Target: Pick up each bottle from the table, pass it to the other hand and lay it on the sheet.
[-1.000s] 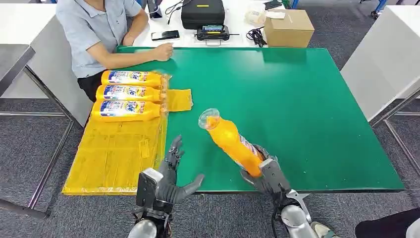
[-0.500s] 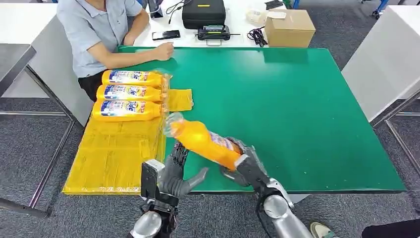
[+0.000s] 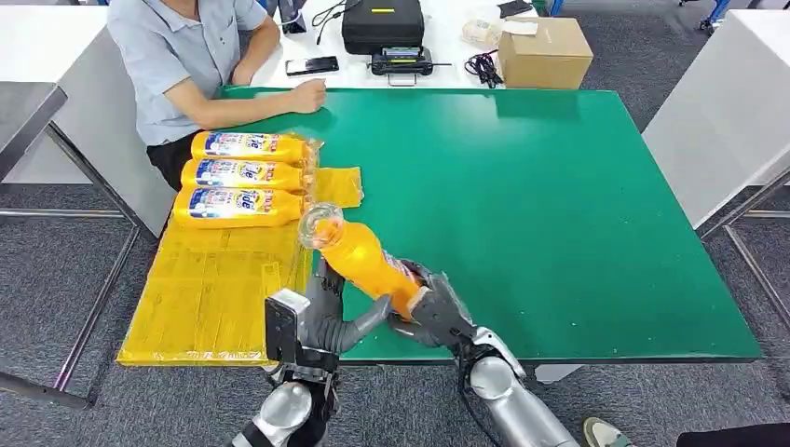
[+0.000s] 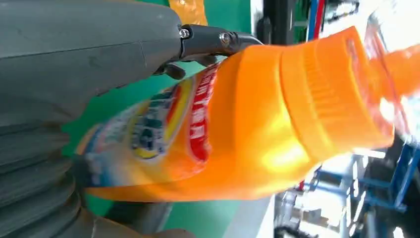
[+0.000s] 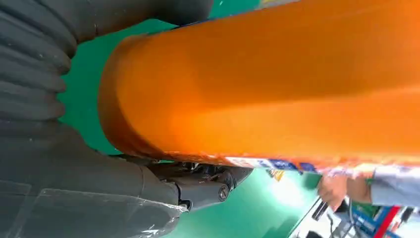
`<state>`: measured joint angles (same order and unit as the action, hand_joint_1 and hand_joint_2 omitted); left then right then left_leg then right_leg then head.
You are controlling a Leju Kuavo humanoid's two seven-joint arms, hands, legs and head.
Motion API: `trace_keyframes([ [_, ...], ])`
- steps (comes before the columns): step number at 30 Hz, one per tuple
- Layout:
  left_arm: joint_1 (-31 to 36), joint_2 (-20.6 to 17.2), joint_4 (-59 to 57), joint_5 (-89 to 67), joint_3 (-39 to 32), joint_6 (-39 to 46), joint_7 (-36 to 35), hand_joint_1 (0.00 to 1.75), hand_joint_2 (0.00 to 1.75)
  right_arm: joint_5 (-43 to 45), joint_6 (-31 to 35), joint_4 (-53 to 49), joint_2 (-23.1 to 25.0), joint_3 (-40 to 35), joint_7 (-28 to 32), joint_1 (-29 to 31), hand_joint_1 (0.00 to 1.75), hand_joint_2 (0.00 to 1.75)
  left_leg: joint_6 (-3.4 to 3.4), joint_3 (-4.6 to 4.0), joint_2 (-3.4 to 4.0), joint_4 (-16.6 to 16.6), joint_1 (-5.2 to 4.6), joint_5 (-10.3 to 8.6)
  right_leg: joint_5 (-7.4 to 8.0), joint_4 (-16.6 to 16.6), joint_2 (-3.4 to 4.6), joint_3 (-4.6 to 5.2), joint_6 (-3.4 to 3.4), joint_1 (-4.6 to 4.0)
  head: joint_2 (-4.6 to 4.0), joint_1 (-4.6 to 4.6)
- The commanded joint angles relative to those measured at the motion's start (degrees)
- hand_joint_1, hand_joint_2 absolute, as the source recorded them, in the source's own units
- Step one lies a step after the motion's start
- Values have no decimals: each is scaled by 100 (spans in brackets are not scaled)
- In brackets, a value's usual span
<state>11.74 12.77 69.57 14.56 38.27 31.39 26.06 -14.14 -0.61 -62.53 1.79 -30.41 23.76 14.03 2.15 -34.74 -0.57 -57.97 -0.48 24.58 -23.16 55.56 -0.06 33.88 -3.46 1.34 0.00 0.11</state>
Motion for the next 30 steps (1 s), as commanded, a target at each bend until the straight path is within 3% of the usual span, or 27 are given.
trace_keyframes([
  [1, 338, 52, -368, 45, -33, 65, 83, 0, 175, 34, -23, 760, 103, -437, -15, 389, 175, 175, -10, 16, 8, 2, 8, 6, -2, -5, 5, -16, 12, -9, 0, 0],
  [15, 438, -10, -485, 366, -121, 57, 21, 0, 175, 2, 289, 932, 119, -461, -30, 387, 175, 175, -12, 18, 6, 2, 9, 7, -4, -6, 3, -19, 15, -10, 0, 0],
  [16, 453, -10, -516, 355, -118, 53, 4, 169, 175, 1, 286, 935, 120, -456, -30, 388, 175, 175, -12, 17, 6, 4, 8, 6, -4, -5, 4, -17, 14, -9, 0, 0],
  [25, 509, -39, -682, 64, -93, 29, -25, 175, 175, -6, 239, 703, 59, -408, -39, 341, 175, 175, -11, 16, 5, 3, 7, 5, -3, -5, 2, -17, 14, -7, 0, 0],
  [26, 507, -43, -703, -52, -111, 65, -41, 175, 175, -7, 234, 644, 45, -377, -39, 312, 166, 175, -8, 9, 3, 3, 3, 2, -2, -4, 1, -10, 10, -4, 0, 0],
  [27, 507, -43, -703, -52, -111, 65, -41, 175, 175, -7, 234, 644, 45, -377, -39, 312, 133, 175, -12, 16, 4, 2, 7, 6, -4, -4, 1, -18, 15, -8, 0, 0],
  [28, 493, -45, -697, -50, -152, 16, -43, 175, 175, 21, 245, 581, 40, -317, -46, 262, 0, 175, -11, 14, 2, 4, 6, 4, -3, -5, 0, -15, 13, -7, 0, 2],
  [30, 497, -67, -684, -95, -176, 29, -33, 175, 175, 1, 301, 618, 28, -273, -143, 239, 0, 175, -13, 20, 6, 3, 7, 8, -6, -4, 2, -20, 16, -8, 0, 0],
])
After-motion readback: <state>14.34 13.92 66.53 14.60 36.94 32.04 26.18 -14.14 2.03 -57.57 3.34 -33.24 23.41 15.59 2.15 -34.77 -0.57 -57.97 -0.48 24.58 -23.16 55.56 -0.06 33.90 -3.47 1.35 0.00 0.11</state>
